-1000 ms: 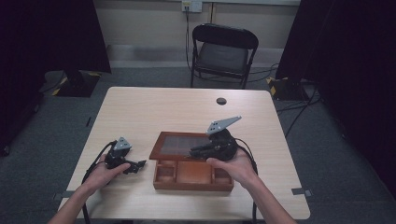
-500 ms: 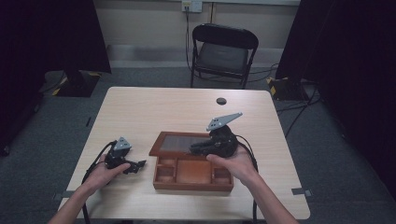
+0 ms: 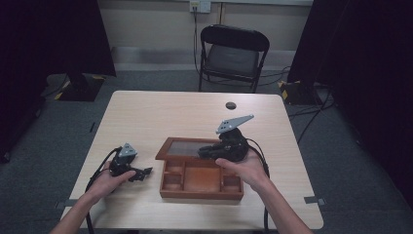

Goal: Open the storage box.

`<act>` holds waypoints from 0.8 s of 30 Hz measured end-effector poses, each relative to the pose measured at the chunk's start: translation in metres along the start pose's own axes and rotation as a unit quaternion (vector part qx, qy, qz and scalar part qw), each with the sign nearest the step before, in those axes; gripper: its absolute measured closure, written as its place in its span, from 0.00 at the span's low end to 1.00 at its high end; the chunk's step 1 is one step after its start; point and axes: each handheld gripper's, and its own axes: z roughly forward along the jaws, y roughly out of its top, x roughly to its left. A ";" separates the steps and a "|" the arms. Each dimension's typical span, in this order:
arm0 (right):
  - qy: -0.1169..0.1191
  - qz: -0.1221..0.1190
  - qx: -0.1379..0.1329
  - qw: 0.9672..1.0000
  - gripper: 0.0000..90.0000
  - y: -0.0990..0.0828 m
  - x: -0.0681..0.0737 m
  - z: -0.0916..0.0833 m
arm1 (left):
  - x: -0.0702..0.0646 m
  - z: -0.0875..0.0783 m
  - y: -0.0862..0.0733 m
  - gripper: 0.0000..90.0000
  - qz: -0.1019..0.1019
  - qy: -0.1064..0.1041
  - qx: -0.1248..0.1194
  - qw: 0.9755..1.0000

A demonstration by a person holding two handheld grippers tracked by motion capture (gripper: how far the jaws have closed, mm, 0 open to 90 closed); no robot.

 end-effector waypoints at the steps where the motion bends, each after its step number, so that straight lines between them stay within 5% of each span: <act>1: -0.001 -0.002 -0.001 1.000 0.91 0.000 0.000 0.000 | 0.000 0.000 0.000 0.07 0.000 0.000 0.000 1.000; 24: -0.009 -0.008 -0.003 1.000 0.91 0.009 -0.003 -0.003 | 0.000 0.000 0.000 0.07 0.000 0.000 0.000 1.000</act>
